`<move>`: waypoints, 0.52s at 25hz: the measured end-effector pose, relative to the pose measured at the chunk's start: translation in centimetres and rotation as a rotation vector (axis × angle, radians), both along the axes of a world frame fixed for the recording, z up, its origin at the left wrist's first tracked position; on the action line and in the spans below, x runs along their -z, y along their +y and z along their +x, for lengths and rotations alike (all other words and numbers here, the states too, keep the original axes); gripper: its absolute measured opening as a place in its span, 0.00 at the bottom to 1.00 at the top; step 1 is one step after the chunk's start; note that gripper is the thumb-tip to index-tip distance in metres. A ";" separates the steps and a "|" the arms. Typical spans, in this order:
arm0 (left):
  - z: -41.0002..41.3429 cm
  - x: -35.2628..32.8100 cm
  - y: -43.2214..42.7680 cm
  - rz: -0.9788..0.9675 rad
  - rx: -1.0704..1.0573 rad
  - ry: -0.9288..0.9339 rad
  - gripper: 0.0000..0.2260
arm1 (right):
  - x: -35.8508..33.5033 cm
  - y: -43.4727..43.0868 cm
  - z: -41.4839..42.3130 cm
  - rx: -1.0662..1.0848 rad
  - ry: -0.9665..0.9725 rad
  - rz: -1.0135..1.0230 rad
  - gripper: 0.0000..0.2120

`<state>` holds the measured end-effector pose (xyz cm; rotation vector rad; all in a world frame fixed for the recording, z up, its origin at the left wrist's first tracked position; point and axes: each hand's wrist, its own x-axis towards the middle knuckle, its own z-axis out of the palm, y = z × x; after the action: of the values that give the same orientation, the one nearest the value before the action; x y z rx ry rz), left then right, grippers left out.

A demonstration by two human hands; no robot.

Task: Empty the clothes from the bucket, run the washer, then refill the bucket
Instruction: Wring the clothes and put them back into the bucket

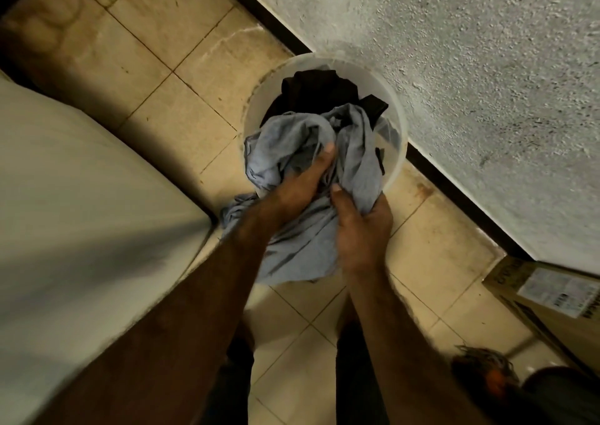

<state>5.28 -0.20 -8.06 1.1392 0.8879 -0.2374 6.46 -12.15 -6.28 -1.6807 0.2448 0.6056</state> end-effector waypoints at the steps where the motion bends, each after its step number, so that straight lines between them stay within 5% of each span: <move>1: -1.1 0.2 -0.2 0.010 0.047 0.021 0.39 | 0.3 0.5 1.2 0.035 0.010 0.017 0.28; 3: -3.0 -0.7 -0.6 0.065 0.264 0.069 0.33 | 1.9 1.9 3.8 0.072 0.046 -0.025 0.31; 5: -4.2 -0.9 -0.8 0.202 0.405 0.137 0.14 | 3.4 3.1 5.9 0.105 0.147 -0.054 0.33; 8: -4.0 -1.5 -0.3 0.365 0.277 0.096 0.07 | 4.0 4.0 6.5 0.115 0.258 0.002 0.34; 13: -1.2 -1.7 -0.3 0.224 0.009 0.143 0.06 | 2.3 1.1 3.1 -0.080 0.267 0.049 0.36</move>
<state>4.08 -0.52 -6.34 1.3469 1.0551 -0.2330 9.53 -11.10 -8.58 -1.5671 0.3519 0.8906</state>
